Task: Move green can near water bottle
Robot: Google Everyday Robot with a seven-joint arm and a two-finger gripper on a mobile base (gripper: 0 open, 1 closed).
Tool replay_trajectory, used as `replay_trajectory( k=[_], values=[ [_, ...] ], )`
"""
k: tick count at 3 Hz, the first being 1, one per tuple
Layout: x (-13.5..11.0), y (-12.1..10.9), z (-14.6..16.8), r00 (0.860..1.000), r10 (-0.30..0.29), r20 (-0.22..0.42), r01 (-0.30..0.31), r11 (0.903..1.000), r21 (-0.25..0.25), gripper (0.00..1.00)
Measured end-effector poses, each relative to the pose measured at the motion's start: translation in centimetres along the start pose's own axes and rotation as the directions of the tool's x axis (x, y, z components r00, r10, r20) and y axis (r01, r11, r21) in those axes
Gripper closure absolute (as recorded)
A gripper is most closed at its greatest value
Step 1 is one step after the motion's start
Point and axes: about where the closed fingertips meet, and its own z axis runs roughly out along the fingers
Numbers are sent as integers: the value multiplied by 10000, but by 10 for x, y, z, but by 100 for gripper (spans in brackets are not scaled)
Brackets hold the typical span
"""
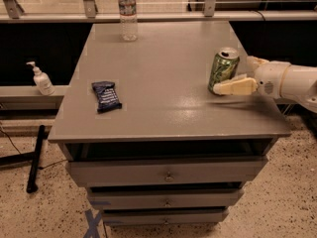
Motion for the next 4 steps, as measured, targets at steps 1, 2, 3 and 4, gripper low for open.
replay_trajectory(
  k=[1, 2, 3, 4],
  values=[
    [-12, 2, 17, 9958, 239, 884, -202, 9989, -431, 18],
    [-21, 3, 24, 9910, 309, 1299, -224, 9975, -663, 41],
    [-35, 4, 29, 9850, 178, 1717, -32, 9964, -848, 65],
    [-61, -4, 23, 9753, -363, 2179, 541, 9956, -761, 87]
  ],
)
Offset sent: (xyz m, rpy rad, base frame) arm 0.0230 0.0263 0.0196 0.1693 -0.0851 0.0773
